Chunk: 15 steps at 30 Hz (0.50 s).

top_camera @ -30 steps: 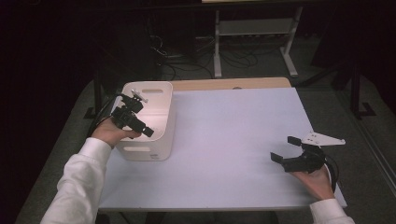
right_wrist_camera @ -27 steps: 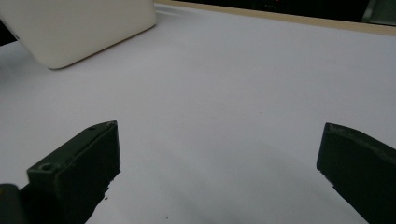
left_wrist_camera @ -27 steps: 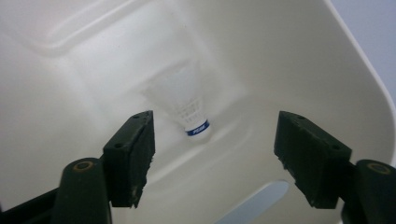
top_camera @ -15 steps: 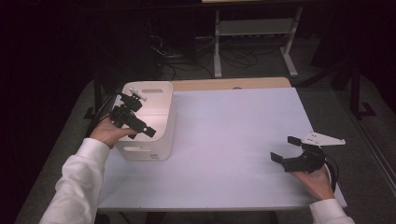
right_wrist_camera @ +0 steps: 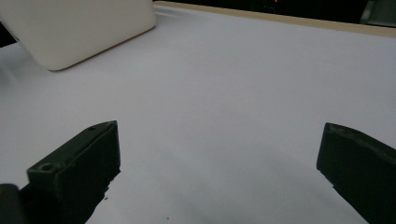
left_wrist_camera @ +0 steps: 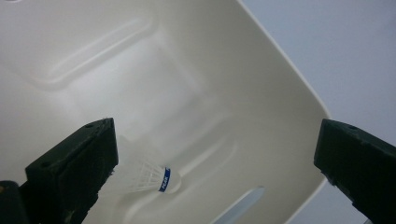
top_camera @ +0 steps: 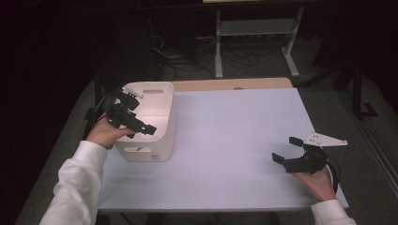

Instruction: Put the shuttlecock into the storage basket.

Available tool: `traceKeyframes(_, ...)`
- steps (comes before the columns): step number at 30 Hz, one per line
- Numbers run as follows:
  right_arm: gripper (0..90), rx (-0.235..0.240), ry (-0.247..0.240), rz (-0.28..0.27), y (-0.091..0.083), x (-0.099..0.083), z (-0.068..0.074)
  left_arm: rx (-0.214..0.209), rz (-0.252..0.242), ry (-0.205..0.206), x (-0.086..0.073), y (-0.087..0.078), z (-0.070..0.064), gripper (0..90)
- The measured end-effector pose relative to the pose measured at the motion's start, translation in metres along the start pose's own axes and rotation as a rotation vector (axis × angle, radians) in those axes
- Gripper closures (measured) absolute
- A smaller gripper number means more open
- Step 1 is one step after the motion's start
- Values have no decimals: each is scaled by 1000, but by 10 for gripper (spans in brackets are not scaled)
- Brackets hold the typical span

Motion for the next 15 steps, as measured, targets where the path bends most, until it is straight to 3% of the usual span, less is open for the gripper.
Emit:
traceKeyframes(7, 0, 0, 1, 0, 0, 0, 0, -20, -64, 32, 3, -12, -6, 0)
traceKeyframes(15, 0, -1, -2, 2, 0, 0, 0, -14, -97, 48, 2, -19, -8, 0)
Point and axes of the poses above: each handheld gripper's, and its own axes: y roughly forward along the jaws, x roughly out of its top, z roughly to its left, the point moved 9 cm from there along y, roughly forward along the jaws, and after that the axes turned 5 degrees about -y, right-handed, at the moved point
